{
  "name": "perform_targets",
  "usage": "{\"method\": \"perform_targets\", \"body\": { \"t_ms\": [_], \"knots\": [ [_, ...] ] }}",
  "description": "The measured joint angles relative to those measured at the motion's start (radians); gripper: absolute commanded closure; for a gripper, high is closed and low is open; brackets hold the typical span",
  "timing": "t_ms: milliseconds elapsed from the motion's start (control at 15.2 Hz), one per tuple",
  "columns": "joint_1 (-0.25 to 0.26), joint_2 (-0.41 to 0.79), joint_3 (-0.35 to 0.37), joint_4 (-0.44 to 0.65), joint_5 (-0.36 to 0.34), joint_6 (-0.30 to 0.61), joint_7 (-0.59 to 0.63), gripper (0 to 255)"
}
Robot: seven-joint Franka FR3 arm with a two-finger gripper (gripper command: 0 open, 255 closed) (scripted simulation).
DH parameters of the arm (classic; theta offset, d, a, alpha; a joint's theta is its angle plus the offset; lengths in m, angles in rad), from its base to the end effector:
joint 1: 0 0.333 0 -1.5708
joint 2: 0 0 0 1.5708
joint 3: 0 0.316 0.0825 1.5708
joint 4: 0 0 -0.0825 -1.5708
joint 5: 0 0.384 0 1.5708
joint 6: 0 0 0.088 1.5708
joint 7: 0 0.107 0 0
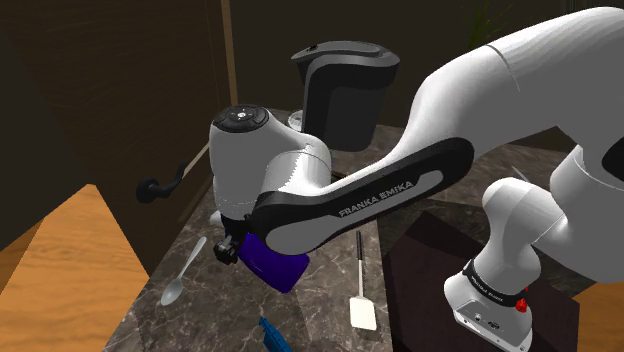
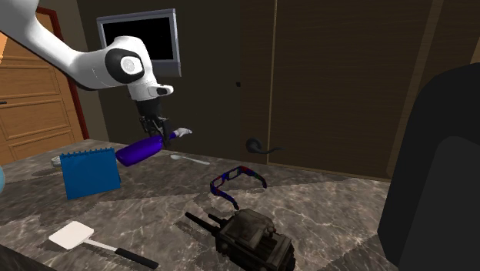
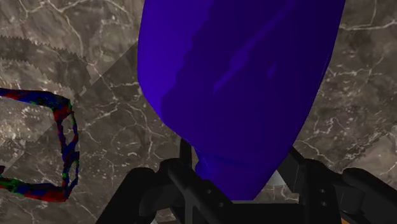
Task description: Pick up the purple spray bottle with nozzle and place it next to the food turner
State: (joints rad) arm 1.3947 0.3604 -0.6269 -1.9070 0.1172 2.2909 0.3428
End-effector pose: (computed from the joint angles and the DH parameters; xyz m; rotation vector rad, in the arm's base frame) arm 0.4325 0.4537 0.3510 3.0276 0.6014 0.2208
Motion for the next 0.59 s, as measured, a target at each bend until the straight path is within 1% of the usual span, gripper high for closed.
{"method": "perform_targets", "body": {
  "t_ms": [594],
  "knots": [
    [-0.022, 0.074, 0.032, -0.027, 0.051, 0.091, -0.018, 255]
  ]
}}
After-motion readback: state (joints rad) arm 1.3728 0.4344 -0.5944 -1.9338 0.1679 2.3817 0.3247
